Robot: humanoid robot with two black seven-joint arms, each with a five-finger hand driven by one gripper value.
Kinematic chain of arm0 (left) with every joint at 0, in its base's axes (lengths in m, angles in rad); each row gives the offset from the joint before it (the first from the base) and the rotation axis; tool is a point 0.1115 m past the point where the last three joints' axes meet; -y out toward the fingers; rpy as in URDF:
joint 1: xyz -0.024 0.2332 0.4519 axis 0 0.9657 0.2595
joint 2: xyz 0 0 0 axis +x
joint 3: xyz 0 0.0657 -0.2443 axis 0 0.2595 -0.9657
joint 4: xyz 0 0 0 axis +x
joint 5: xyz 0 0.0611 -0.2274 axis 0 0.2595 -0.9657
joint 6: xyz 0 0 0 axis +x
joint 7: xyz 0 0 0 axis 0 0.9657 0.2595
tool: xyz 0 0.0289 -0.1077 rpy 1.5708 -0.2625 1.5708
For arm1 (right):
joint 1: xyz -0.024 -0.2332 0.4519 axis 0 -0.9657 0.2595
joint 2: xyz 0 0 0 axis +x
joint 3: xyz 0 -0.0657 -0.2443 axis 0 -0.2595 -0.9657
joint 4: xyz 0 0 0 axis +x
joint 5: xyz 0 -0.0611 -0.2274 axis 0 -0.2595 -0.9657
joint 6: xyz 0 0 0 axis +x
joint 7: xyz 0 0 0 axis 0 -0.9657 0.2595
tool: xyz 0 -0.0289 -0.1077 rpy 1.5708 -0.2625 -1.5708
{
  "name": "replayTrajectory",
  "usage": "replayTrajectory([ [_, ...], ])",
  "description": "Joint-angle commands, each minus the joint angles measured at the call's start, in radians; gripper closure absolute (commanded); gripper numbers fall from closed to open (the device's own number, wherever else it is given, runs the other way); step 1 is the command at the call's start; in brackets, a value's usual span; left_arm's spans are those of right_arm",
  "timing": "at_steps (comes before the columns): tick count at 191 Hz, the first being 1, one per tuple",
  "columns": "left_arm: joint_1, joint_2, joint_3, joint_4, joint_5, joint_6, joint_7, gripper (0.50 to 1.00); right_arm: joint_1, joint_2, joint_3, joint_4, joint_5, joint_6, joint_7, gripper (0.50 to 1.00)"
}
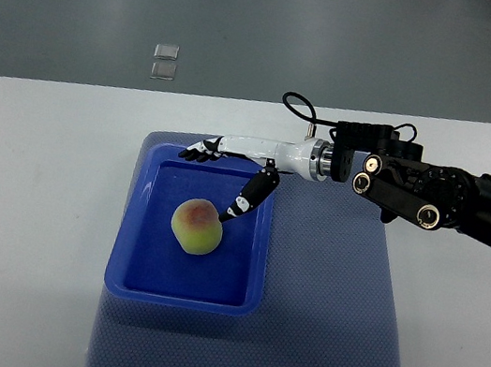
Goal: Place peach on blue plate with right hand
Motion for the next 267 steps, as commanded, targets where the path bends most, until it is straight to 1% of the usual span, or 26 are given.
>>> replayTrajectory([
  [1,0.000,0.000,0.000,0.000,0.000,0.000,0.000,0.500,-0.009,-0.005,0.019,-0.050,0.163,0.013,0.000,0.574],
  [27,0.001,0.000,0.000,0.000,0.000,0.000,0.000,0.500,-0.053,-0.014,0.086,-0.101,0.280,0.028,0.000,0.574],
  [46,0.000,0.000,0.000,0.000,0.000,0.000,0.000,0.500,-0.102,-0.022,0.190,-0.152,0.338,0.039,0.000,0.574],
  [72,0.000,0.000,0.000,0.000,0.000,0.000,0.000,0.500,-0.178,-0.022,0.356,-0.242,0.400,0.077,-0.009,0.574],
  [90,0.001,0.000,0.000,0.000,0.000,0.000,0.000,0.500,-0.228,-0.011,0.448,-0.291,0.466,0.106,-0.069,0.574],
  [113,0.000,0.000,0.000,0.000,0.000,0.000,0.000,0.500,-0.285,-0.005,0.542,-0.313,0.600,0.119,-0.178,0.574],
  [123,0.000,0.000,0.000,0.000,0.000,0.000,0.000,0.500,-0.285,-0.005,0.542,-0.313,0.600,0.119,-0.178,0.574],
  [124,0.000,0.000,0.000,0.000,0.000,0.000,0.000,0.500,-0.306,-0.003,0.555,-0.313,0.649,0.115,-0.208,0.572],
  [130,0.000,0.000,0.000,0.000,0.000,0.000,0.000,0.500,-0.317,-0.003,0.555,-0.313,0.671,0.112,-0.216,0.572],
  [178,0.000,0.000,-0.002,0.000,0.000,0.000,0.000,0.500,-0.374,-0.003,0.563,-0.313,0.689,0.108,-0.209,0.572],
  [267,0.000,0.000,-0.002,0.000,0.000,0.000,0.000,0.500,-0.374,-0.003,0.563,-0.307,0.691,0.114,-0.204,0.570],
])
